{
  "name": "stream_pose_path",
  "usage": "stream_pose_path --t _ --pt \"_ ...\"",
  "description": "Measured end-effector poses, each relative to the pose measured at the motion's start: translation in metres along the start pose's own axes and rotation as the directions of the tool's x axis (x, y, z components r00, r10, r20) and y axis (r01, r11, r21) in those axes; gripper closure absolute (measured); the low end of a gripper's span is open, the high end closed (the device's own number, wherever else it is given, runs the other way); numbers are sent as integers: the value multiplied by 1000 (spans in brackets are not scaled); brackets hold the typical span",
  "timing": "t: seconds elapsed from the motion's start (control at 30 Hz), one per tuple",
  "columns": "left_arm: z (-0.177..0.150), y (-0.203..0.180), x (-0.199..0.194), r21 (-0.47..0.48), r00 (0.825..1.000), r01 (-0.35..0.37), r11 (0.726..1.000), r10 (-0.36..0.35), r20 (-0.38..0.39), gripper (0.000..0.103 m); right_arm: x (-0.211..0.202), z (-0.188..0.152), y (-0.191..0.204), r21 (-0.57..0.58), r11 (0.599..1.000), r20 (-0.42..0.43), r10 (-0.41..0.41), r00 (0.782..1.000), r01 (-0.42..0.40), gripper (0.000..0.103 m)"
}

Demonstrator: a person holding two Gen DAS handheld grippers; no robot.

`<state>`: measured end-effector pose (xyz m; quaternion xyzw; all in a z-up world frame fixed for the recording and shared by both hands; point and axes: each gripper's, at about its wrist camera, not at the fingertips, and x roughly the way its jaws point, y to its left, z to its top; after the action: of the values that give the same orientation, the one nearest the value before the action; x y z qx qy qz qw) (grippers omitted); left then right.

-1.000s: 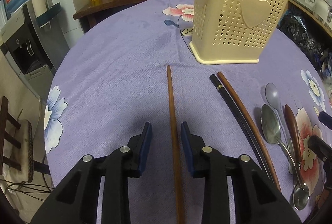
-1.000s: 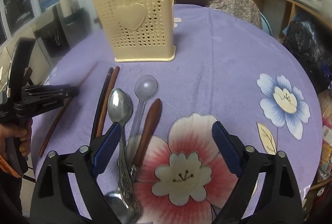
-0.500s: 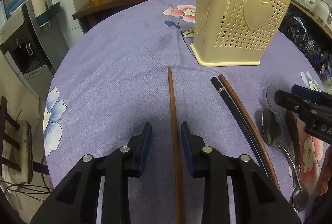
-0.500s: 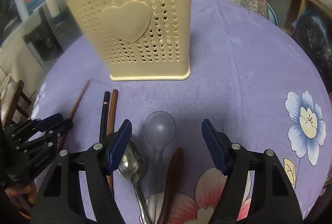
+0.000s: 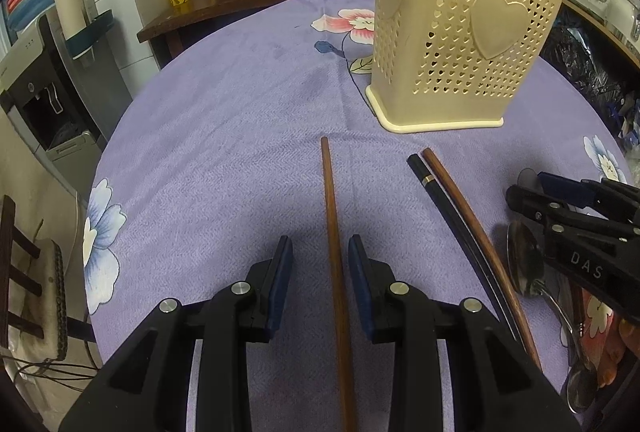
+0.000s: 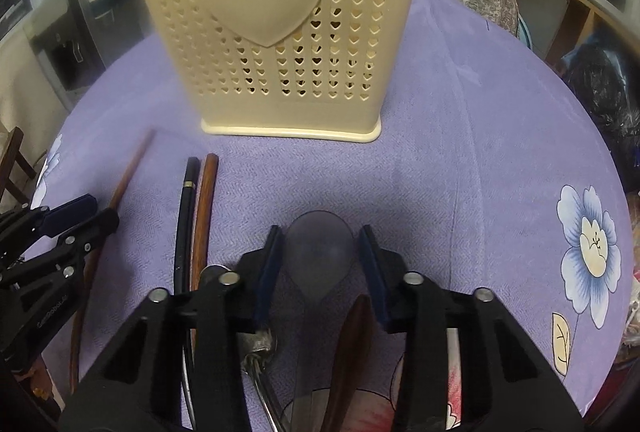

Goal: Organize utensils
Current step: 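Close the left tool on the wooden chopstick while the right closes on the clear plastic ladle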

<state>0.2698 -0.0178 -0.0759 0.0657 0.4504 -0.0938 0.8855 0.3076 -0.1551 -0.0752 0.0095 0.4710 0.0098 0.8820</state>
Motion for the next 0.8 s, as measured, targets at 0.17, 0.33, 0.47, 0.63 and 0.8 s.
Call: stream_pose_path --t 0.17,0.33,0.47,0.63,0.8 --pt "13 -3 7 18 1000 0 1000 1 -18 74 0 1 -4 -4 1000 5 10 1000 -10 66" --pt "26 -6 15 34 999 -1 999 2 -39 81 -1 1 -5 -6 1000 7 17 1000 -17 66" --pt "30 -13 17 59 999 -17 998 20 -40 96 0 1 -7 -11 1000 9 19 1000 -19 66" --pt "30 -16 18 66 999 -32 997 34 -30 96 0 1 -8 -8 1000 12 28 1000 -28 66" --pt "27 -13 15 43 1000 -23 999 23 -10 96 -4 0 -12 5 999 31 47 998 -47 66"
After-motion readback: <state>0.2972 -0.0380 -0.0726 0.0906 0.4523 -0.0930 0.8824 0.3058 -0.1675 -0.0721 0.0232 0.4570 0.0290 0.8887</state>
